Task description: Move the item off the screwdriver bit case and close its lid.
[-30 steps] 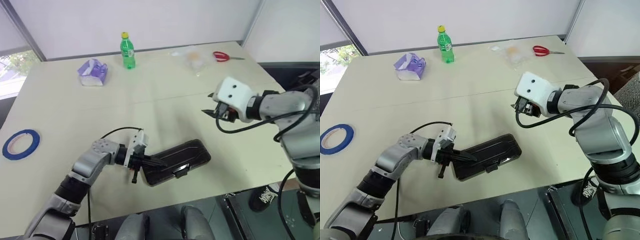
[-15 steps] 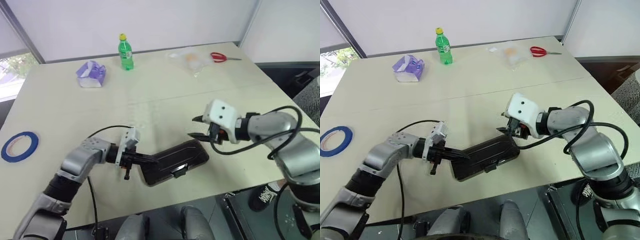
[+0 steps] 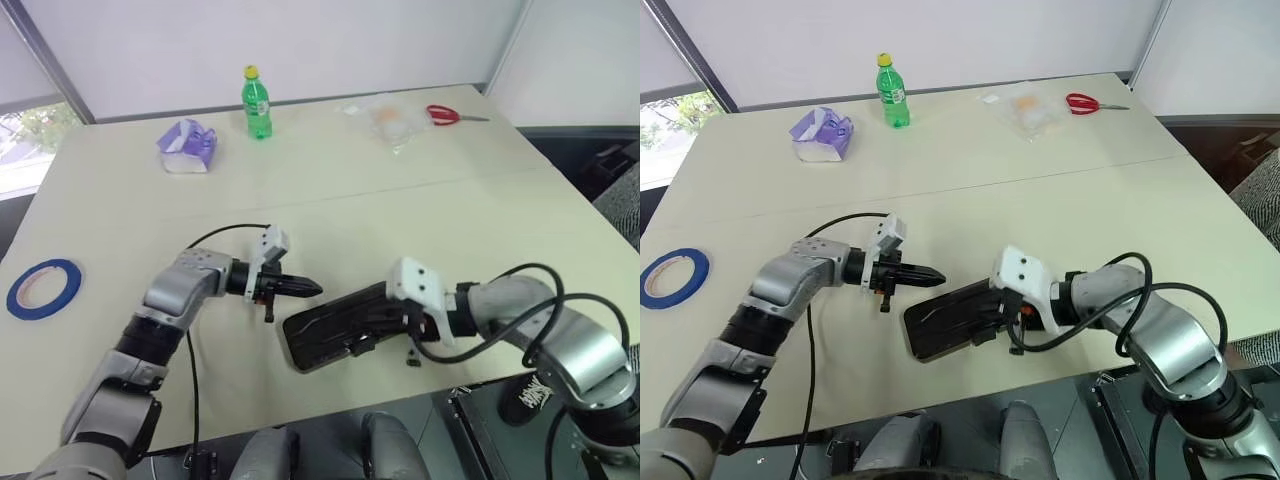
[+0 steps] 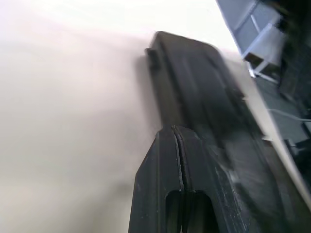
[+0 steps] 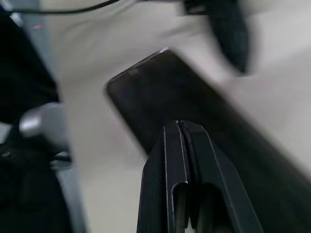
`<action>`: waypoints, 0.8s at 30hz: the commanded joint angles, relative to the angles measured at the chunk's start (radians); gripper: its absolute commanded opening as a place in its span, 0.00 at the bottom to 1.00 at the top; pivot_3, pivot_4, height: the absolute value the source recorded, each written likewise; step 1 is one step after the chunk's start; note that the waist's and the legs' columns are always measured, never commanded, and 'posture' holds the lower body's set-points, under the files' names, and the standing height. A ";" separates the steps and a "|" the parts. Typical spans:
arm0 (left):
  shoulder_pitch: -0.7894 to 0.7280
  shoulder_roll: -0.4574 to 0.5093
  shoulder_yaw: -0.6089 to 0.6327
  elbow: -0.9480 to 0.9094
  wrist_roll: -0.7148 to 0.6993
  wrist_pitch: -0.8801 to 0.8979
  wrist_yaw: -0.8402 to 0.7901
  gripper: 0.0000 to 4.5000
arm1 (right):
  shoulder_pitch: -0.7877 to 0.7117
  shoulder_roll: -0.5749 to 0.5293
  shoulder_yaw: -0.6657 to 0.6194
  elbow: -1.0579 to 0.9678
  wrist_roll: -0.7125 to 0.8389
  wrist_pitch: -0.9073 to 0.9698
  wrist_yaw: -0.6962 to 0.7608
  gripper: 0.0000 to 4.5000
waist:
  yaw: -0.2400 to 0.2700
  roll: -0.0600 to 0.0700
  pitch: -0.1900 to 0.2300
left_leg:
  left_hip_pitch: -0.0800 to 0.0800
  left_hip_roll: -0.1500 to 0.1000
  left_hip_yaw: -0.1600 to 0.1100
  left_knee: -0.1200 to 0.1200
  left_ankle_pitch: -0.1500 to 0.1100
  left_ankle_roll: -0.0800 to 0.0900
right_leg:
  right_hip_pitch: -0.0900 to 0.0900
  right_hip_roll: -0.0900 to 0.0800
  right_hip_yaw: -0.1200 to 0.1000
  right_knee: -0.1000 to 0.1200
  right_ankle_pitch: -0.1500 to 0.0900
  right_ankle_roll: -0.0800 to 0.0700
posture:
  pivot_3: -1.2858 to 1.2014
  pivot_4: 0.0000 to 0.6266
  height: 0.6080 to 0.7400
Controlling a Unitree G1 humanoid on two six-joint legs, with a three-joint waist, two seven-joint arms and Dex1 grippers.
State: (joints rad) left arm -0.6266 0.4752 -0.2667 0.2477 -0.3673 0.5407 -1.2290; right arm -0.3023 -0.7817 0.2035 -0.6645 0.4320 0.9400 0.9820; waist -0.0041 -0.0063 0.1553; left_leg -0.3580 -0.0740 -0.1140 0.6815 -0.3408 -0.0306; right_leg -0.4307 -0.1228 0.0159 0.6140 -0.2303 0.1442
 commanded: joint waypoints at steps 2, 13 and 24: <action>-0.057 -0.067 -0.021 0.092 0.067 -0.086 0.027 0.00 | 0.038 -0.033 0.062 0.022 -0.047 -0.078 -0.010 0.01 | 0.000 -0.001 0.001 | 0.000 0.000 0.000 0.000 0.000 0.000 | 0.000 0.000 0.000 0.000 0.000 0.000 | 0.52 0.24 1.00; -0.045 -0.123 -0.037 0.104 0.124 -0.138 0.025 0.00 | 0.049 -0.048 0.127 0.081 -0.136 -0.142 -0.060 0.01 | -0.004 -0.002 0.001 | 0.000 0.000 0.000 0.000 0.000 0.000 | 0.000 0.000 0.000 0.000 0.000 0.000 | 0.52 0.24 1.00; 0.004 -0.148 -0.076 0.106 0.165 -0.166 0.009 0.00 | 0.043 -0.038 0.141 0.106 -0.175 -0.161 -0.092 0.01 | -0.004 -0.002 0.001 | 0.000 0.000 0.000 0.000 0.000 0.000 | 0.000 0.000 0.000 0.000 0.000 0.000 | 0.52 0.24 1.00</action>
State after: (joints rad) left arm -0.6397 0.3380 -0.3097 0.3712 -0.2114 0.3923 -1.1959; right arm -0.2452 -0.8303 0.3610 -0.5584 0.2768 0.7992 0.9163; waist -0.0077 -0.0079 0.1564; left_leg -0.3578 -0.0739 -0.1139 0.6819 -0.3408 -0.0306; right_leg -0.4307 -0.1226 0.0160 0.6141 -0.2303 0.1443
